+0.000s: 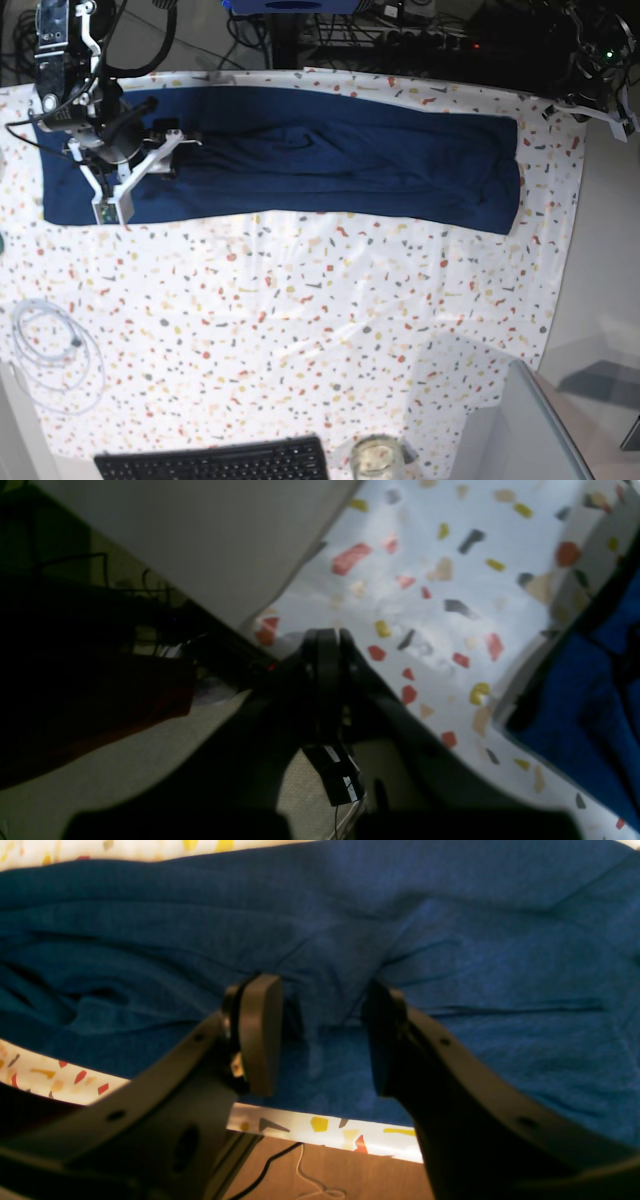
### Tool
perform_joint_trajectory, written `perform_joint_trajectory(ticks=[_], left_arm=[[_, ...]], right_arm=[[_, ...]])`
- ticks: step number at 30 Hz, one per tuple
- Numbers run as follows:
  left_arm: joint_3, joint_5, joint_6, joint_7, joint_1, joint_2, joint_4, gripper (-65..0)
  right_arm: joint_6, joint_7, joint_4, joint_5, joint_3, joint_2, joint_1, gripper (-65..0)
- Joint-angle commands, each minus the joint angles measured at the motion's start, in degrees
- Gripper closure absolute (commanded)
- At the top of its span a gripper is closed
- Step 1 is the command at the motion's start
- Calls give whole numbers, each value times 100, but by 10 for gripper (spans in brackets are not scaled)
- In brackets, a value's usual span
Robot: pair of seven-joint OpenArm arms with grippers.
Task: Layout the t-shirt on the table in an organized manner, then fold the t-shirt properly
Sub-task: 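Grasp both ends of the navy shirt strip with both grippers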
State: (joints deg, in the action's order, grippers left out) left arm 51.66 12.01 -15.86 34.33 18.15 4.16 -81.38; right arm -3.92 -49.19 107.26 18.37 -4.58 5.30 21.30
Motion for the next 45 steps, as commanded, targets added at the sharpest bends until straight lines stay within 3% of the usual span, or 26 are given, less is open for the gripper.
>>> perform_joint_trajectory(ticks=[1,3,5,7,11,16,18,24,26,27,32,34,38,45], left_arm=[[17,17,16,-79,18,89,-121,0],[-27,17,-230,-79,18,80,-121,0],[-151,17,-845,-70,18,80,-130,0],[-203,17,-1355,-70,18,54,-130,0],[-203,17,-1812,-70,9,-43,-147,0],[-186,25,-2384,-61,18,-219,-745,0],[-203,25,-2414,-35,18,-245,-1053,-5],[-238,25,-2414,-61,-149,-210,-1053,-484],[-326,25,-2414,-61,-299,-43,-745,-615],[-405,25,-2414,-61,-369,45,-508,-650],[-537,25,-2414,-61,-844,203,415,-650],[-537,25,-2414,-61,-993,203,662,-650],[-581,25,-2414,-61,-1213,168,1083,-650],[-1302,25,-2414,-70,-1125,19,1259,-650]], right_arm=[[-8,123,56,40,-48,2,-130,-261],[-25,132,-225,40,-21,11,-235,-218],[-43,150,-656,40,-21,-7,-359,-131],[-43,167,-1078,40,-30,-25,-402,-84],[-43,545,-1368,40,-74,11,-350,-78],[-52,844,-674,49,-303,-25,-16,-83],[-52,862,-507,49,-329,-25,2,-84],[-52,835,-471,49,-338,19,28,-86],[-52,835,-471,49,-338,19,28,-87],[-52,835,-471,49,-338,19,28,-99],[-52,835,-471,49,-338,19,28,-276],[-52,835,-471,49,-338,19,37,-317],[-52,871,-410,49,-329,19,90,-321],[-52,862,-14,49,-329,19,151,-321]])
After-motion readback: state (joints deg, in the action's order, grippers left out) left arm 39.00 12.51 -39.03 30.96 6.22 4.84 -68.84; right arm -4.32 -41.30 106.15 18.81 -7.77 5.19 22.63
